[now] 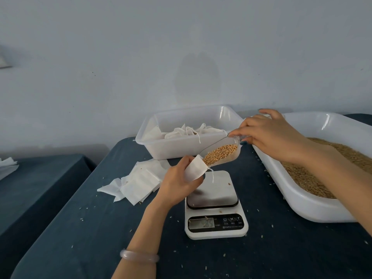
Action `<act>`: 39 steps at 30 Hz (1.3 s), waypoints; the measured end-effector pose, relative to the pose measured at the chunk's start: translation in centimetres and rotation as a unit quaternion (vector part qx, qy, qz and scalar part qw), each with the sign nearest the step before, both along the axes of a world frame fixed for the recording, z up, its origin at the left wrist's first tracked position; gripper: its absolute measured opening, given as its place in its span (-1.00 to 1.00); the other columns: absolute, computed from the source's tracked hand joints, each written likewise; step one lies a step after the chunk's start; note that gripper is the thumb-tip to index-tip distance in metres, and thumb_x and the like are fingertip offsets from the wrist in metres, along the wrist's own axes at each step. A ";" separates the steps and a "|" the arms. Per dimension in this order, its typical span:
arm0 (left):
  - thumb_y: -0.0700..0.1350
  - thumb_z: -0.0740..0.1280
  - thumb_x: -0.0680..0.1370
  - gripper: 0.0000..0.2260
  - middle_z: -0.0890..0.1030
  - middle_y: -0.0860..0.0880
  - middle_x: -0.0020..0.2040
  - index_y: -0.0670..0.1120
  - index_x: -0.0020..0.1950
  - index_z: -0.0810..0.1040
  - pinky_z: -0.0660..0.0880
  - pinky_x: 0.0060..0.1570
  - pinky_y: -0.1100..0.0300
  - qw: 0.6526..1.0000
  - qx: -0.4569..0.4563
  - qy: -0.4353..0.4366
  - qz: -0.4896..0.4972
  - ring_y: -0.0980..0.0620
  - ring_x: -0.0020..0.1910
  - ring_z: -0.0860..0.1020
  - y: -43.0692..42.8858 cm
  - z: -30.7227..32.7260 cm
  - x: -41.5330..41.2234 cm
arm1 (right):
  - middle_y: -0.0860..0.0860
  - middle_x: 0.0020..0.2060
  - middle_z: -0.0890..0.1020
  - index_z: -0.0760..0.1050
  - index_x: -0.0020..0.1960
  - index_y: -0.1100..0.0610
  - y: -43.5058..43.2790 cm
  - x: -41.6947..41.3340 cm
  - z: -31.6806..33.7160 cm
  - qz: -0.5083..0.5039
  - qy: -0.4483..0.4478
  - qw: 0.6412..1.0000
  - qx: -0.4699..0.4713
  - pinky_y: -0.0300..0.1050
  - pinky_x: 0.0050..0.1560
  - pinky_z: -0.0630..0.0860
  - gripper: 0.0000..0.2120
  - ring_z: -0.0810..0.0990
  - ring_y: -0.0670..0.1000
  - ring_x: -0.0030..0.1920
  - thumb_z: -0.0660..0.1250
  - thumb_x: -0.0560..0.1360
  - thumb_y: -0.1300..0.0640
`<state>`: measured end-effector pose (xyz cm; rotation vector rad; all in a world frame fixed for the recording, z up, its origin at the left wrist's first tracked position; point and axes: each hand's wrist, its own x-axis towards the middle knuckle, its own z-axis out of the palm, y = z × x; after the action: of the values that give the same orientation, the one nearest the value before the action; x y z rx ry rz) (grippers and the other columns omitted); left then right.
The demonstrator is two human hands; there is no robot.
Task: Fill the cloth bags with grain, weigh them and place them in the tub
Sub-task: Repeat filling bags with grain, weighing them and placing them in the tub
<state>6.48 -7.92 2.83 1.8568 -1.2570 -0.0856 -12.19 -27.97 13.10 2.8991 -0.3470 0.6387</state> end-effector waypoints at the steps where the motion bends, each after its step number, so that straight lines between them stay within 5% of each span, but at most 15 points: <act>1: 0.16 0.36 0.43 -0.66 0.61 0.19 -0.02 0.14 0.16 0.43 0.56 -0.11 0.08 1.000 0.003 0.000 -0.004 0.18 -0.07 0.57 0.0 0.0 -0.1 | -0.18 0.05 0.55 0.46 0.35 -0.20 0.1 0.0 0.2 0.005 0.000 1.000 -0.009 -0.05 0.46 -0.07 -0.66 0.48 -0.07 0.19 0.18 0.62 0.05; 11: 0.16 0.37 0.41 -0.68 0.65 0.14 -0.10 0.21 0.10 0.37 0.60 -0.13 -0.04 0.999 0.020 0.021 -0.024 0.11 -0.14 0.62 -0.3 -0.2 -0.3 | -0.10 0.08 0.61 0.53 0.32 -0.12 0.9 0.1 1.4 0.035 0.000 0.997 -0.075 0.10 0.49 0.00 -0.67 0.52 0.01 0.18 0.30 0.58 0.11; 18: 0.15 0.37 0.41 -0.68 0.65 0.16 -0.15 0.20 0.10 0.37 0.51 -0.29 0.24 0.999 0.010 0.033 -0.030 0.14 -0.20 0.61 -0.3 -0.1 -0.6 | -0.08 0.03 0.62 0.56 0.28 -0.10 1.0 -0.1 1.6 0.046 -0.014 0.995 -0.091 0.14 0.46 0.06 -0.67 0.56 0.04 0.13 0.36 0.55 0.14; 30: 0.13 0.37 0.43 -0.67 0.66 0.12 -0.11 0.15 0.13 0.37 0.48 -0.30 0.33 0.999 0.011 0.036 -0.038 0.13 -0.18 0.62 -0.2 0.0 -0.7 | -0.04 -0.04 0.65 0.60 0.23 -0.05 0.8 -0.3 1.6 0.060 -0.034 0.991 -0.117 0.23 0.39 0.20 -0.69 0.61 0.08 0.03 0.38 0.51 0.15; 39: 0.06 0.40 0.47 -0.71 0.66 0.12 -0.13 0.14 0.12 0.38 0.58 -0.23 0.20 0.999 0.008 0.033 -0.042 0.13 -0.15 0.62 -0.2 0.2 -0.7 | -0.14 0.04 0.60 0.51 0.31 -0.17 -0.2 -0.6 0.8 0.022 -0.017 0.996 -0.079 0.01 0.43 0.04 -0.67 0.51 0.00 0.18 0.26 0.58 0.04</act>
<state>5.73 -8.08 2.99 1.8013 -1.2906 -0.2021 -12.79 -28.14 13.89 2.7542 -0.2254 0.6913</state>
